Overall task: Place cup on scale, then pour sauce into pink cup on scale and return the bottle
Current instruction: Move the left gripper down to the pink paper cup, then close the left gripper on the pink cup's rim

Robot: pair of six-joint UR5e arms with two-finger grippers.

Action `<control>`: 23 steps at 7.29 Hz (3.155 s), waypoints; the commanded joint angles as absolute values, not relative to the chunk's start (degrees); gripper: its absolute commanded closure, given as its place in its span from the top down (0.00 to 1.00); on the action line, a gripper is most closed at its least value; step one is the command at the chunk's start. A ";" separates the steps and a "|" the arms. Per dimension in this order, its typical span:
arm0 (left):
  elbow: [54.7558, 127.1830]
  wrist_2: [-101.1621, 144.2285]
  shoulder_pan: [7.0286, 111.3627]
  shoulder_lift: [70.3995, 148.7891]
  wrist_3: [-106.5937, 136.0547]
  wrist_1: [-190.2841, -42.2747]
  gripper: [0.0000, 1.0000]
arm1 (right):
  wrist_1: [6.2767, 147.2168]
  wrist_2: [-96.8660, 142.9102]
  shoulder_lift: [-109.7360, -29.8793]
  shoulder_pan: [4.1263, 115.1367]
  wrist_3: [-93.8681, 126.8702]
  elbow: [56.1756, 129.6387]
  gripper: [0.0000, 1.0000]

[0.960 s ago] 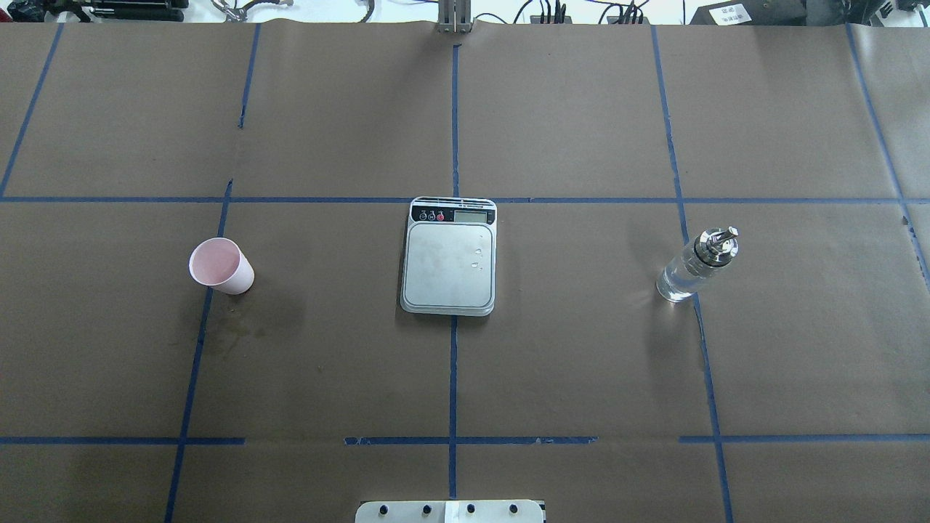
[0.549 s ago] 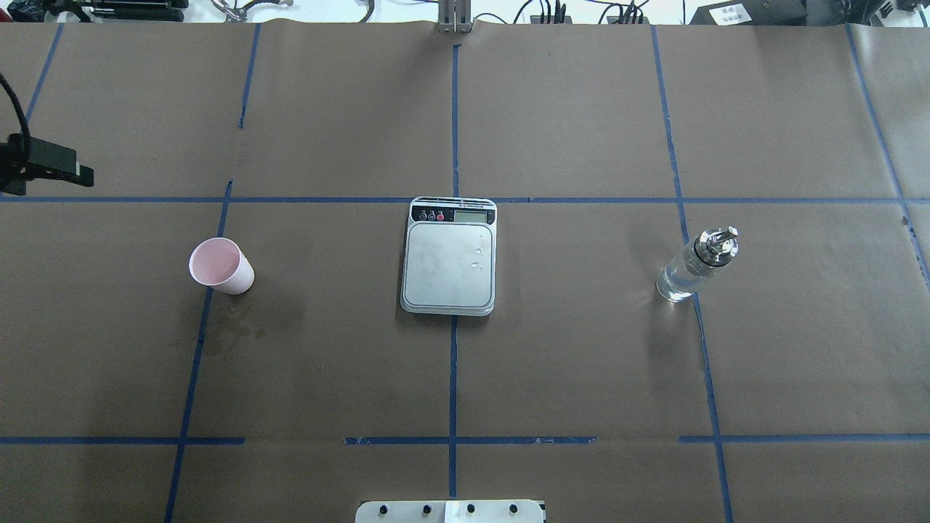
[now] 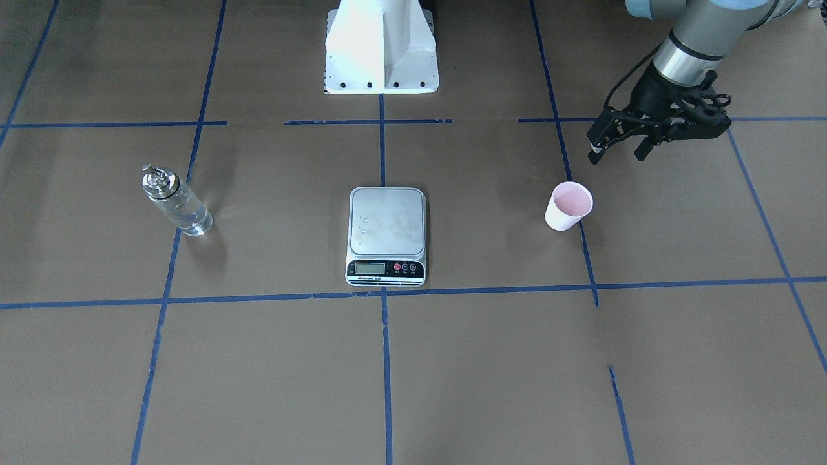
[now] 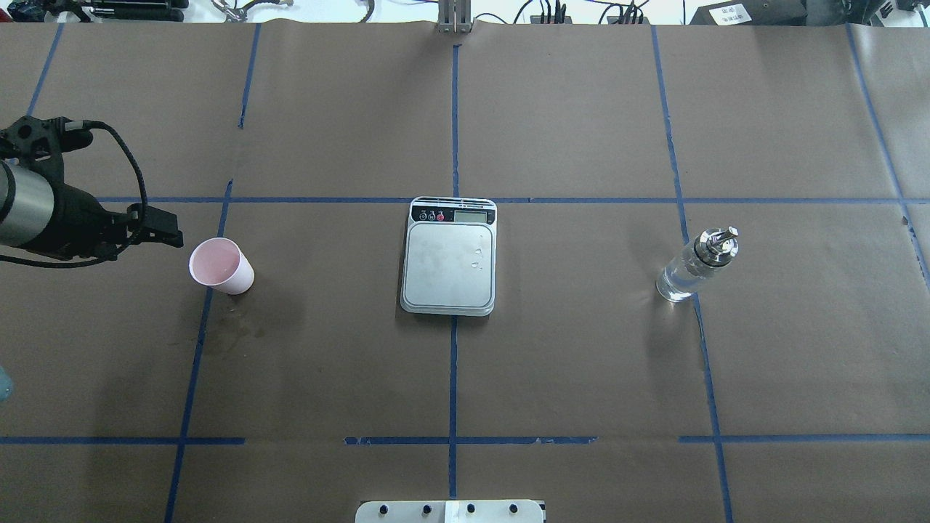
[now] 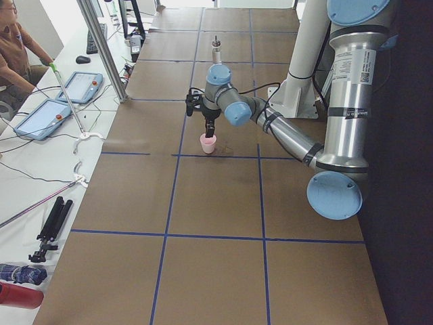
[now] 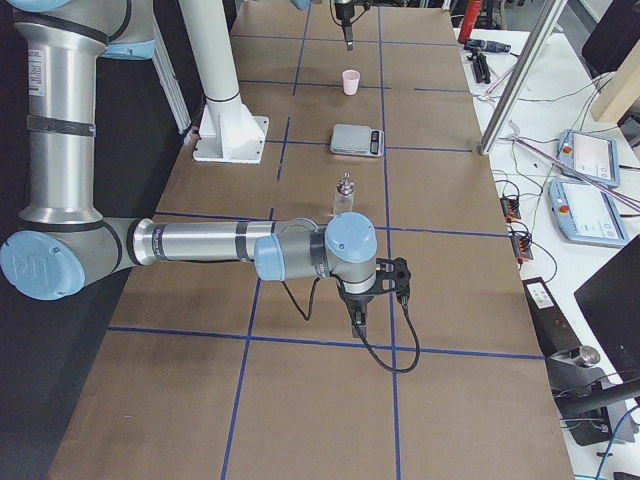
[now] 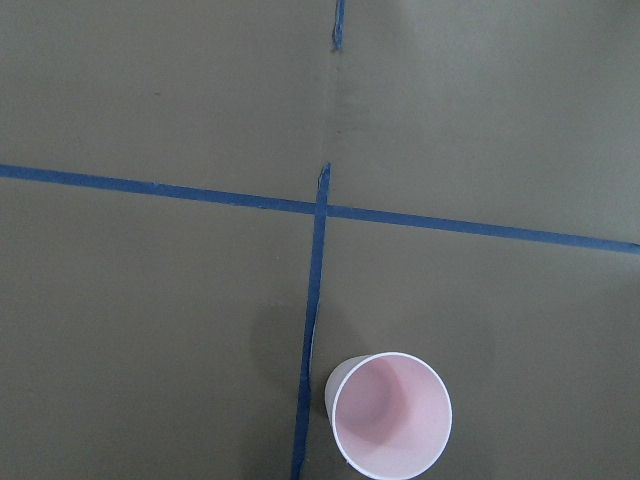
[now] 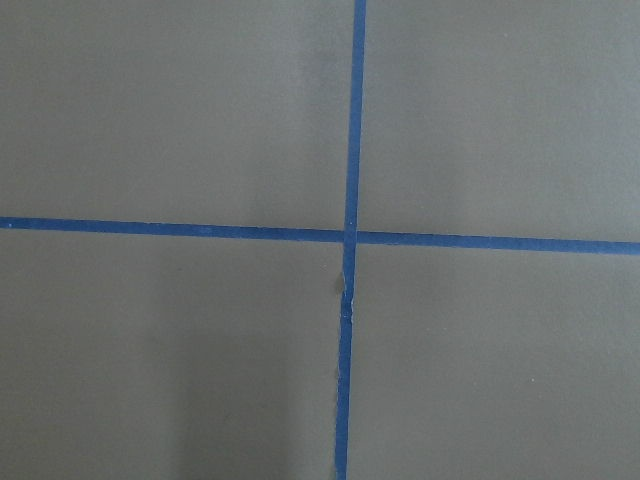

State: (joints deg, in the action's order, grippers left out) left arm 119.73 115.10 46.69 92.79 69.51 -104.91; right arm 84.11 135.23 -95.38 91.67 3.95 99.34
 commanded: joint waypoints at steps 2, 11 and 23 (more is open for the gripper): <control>114.11 112.76 43.95 95.52 71.81 -105.03 1.00 | 84.20 135.70 -95.71 91.67 3.96 99.23 1.00; 106.17 112.76 43.33 97.82 71.46 -109.25 0.98 | 84.11 135.44 -96.06 91.67 3.96 100.02 1.00; 111.49 114.69 42.10 97.04 71.81 -108.55 0.00 | 84.11 135.00 -95.89 91.76 3.96 100.11 1.00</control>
State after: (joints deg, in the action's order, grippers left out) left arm 108.15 113.60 41.71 97.63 71.76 -109.10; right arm 84.08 135.03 -95.90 91.75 3.95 100.11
